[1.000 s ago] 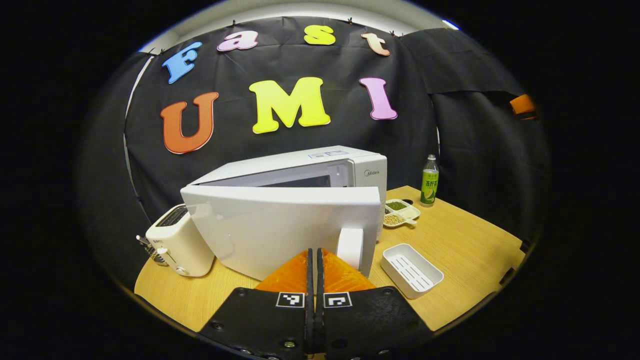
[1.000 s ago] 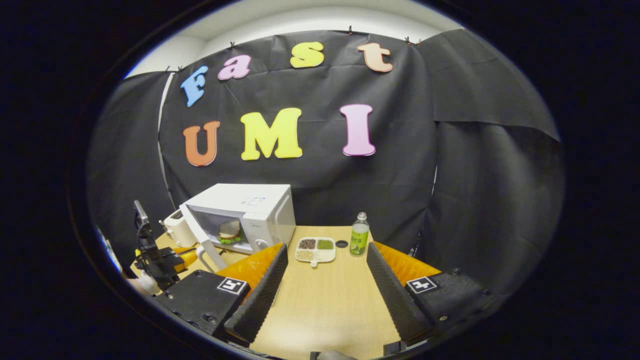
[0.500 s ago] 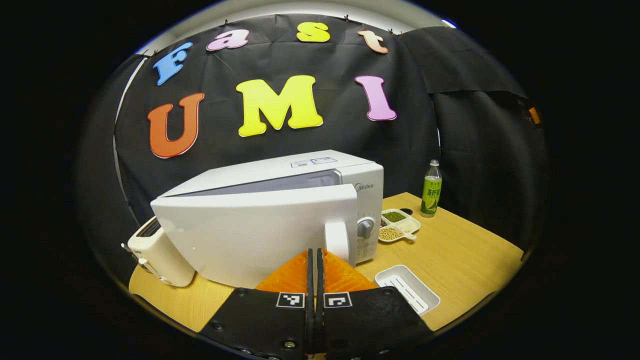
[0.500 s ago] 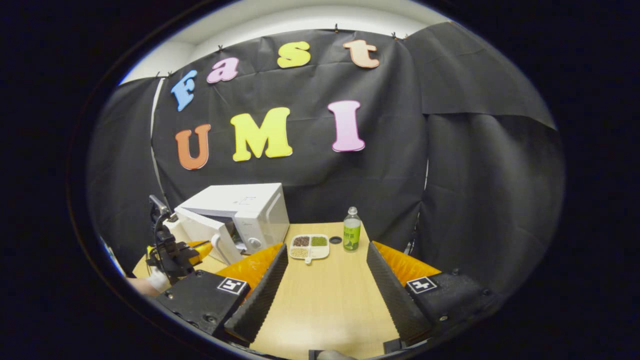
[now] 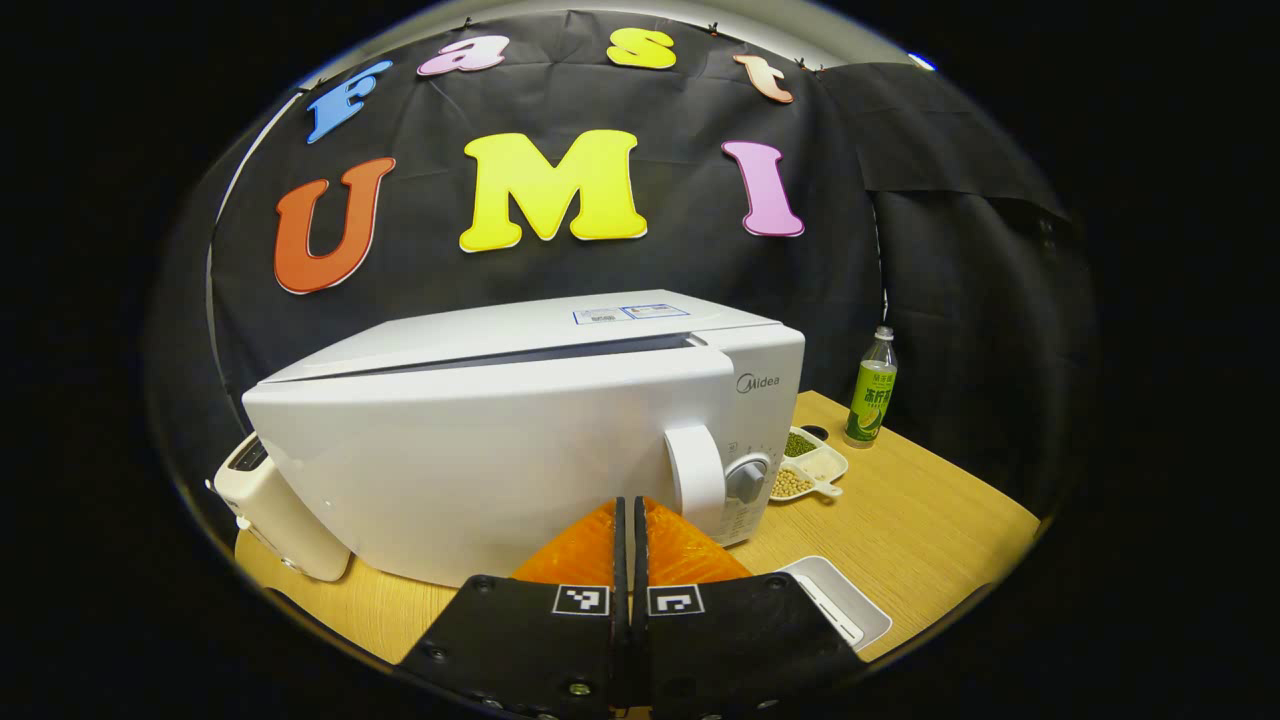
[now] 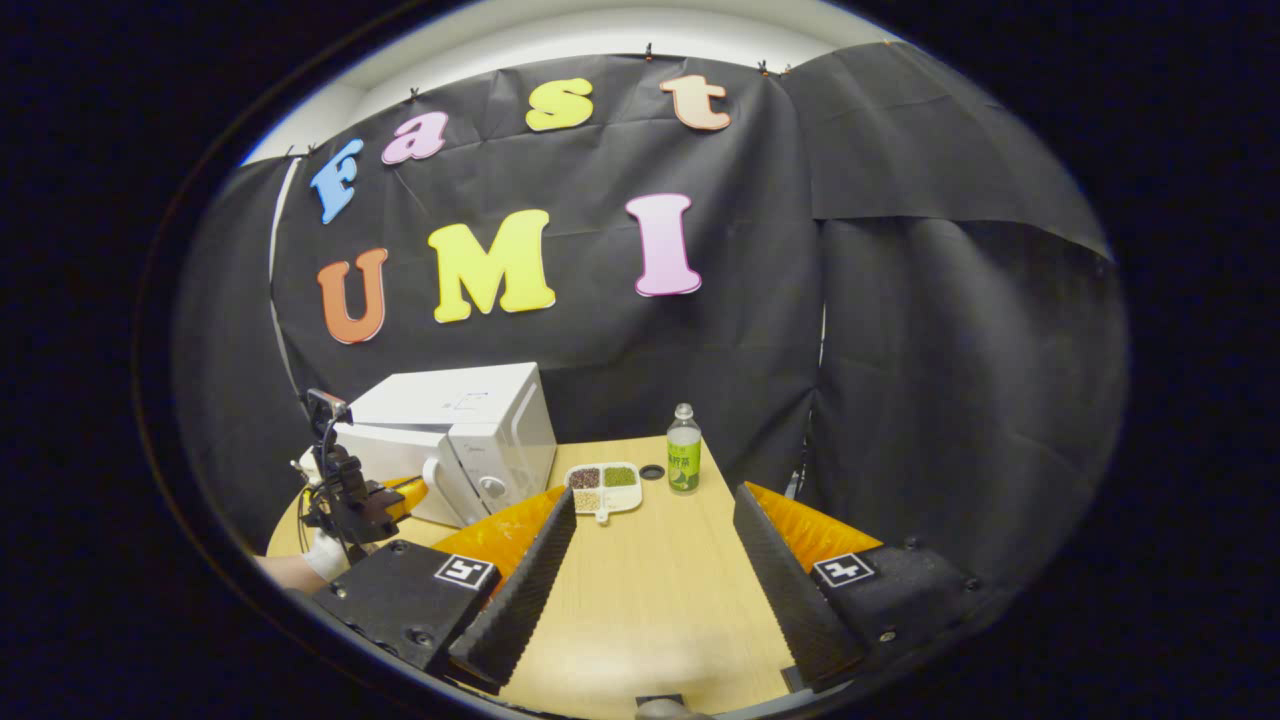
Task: Open the microwave oven with the left hand, put the food in, and close the microwave oven.
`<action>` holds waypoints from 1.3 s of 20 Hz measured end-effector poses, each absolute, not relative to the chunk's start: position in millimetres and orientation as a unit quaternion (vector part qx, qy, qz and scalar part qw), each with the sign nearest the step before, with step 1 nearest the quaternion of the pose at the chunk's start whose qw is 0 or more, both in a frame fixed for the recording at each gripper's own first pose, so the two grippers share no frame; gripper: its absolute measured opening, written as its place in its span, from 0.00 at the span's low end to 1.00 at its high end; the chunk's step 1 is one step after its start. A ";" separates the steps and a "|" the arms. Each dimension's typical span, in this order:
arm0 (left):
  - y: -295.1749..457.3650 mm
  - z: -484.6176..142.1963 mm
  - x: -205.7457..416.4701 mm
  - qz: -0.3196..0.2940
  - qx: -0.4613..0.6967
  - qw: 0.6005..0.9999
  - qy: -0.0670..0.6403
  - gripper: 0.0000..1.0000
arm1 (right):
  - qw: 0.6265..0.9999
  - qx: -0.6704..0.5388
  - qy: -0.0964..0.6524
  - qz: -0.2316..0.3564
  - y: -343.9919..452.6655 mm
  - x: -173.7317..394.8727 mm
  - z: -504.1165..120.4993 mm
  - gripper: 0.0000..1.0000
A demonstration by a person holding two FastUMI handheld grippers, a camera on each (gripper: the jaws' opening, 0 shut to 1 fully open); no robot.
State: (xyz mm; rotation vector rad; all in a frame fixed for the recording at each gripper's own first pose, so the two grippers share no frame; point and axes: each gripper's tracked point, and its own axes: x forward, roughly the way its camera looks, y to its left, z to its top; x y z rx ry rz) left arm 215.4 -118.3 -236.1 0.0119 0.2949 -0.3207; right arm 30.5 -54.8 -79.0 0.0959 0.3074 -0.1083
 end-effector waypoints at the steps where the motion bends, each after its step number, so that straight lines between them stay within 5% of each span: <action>1: -118.2 -236.7 217.9 -0.162 0.003 0.976 0.148 0.00 | 0.985 0.047 0.154 -0.055 -51.6 32.3 -79.6 0.92; 2: -118.7 -238.6 221.6 -0.163 0.004 0.975 0.148 0.00 | 0.985 0.047 0.154 -0.057 -48.8 32.8 -79.4 1.00; 7: -119.1 -238.1 239.7 -0.163 -0.005 0.975 0.149 0.00 | 0.985 0.042 0.158 -0.060 -35.3 41.4 -80.3 1.00; 8: -120.1 -238.2 239.4 -0.165 -0.010 0.975 0.147 0.09 | 0.985 0.041 0.158 -0.060 -33.6 43.5 -78.9 1.00; 9: -120.5 -238.1 239.2 -0.167 -0.011 0.975 0.147 0.00 | 0.985 0.040 0.158 -0.060 -32.2 44.6 -78.7 1.00; 11: -119.2 -237.0 239.1 -0.167 -0.011 0.975 0.145 0.09 | 0.985 0.039 0.160 -0.060 -29.3 49.1 -78.3 0.92; 12: -119.3 -237.1 238.8 -0.166 -0.012 0.975 0.145 0.00 | 0.984 0.039 0.161 -0.059 -27.4 50.8 -78.9 0.92; 13: -117.5 -236.8 241.2 -0.160 -0.008 0.977 0.142 0.09 | 0.984 0.038 0.161 -0.058 -25.5 52.2 -78.7 0.92; 14: -118.1 -238.0 244.6 -0.154 -0.010 0.977 0.144 0.00 | 0.985 0.037 0.162 -0.056 -22.7 54.3 -77.6 0.92; 16: -120.2 -241.0 252.2 -0.135 -0.022 0.977 0.161 0.00 | 0.985 0.031 0.165 -0.048 -15.8 57.9 -78.6 0.92; 17: -121.1 -236.3 252.5 -0.131 -0.028 0.979 0.151 0.09 | 0.985 0.026 0.166 -0.043 -11.9 59.7 -78.0 0.92; 18: -121.6 -237.3 251.9 -0.131 -0.025 0.979 0.154 0.00 | 0.985 0.022 0.167 -0.038 -8.0 61.6 -77.6 1.00; 20: -112.0 -239.0 241.8 -0.116 -0.012 0.980 0.161 0.00 | 0.986 0.017 0.163 -0.028 -0.8 65.4 -73.0 1.00; 21: -108.5 -232.4 237.3 -0.113 -0.010 0.981 0.157 0.00 | 0.987 0.016 0.159 -0.023 2.5 67.8 -71.2 0.92; 25: -83.1 -196.9 201.3 -0.103 -0.010 0.985 0.135 0.00 | 0.990 0.017 0.143 0.001 22.9 80.7 -64.2 1.00; 26: -78.0 -185.3 190.8 -0.104 -0.013 0.986 0.127 0.00 | 0.990 0.018 0.138 0.007 28.4 83.8 -61.6 0.92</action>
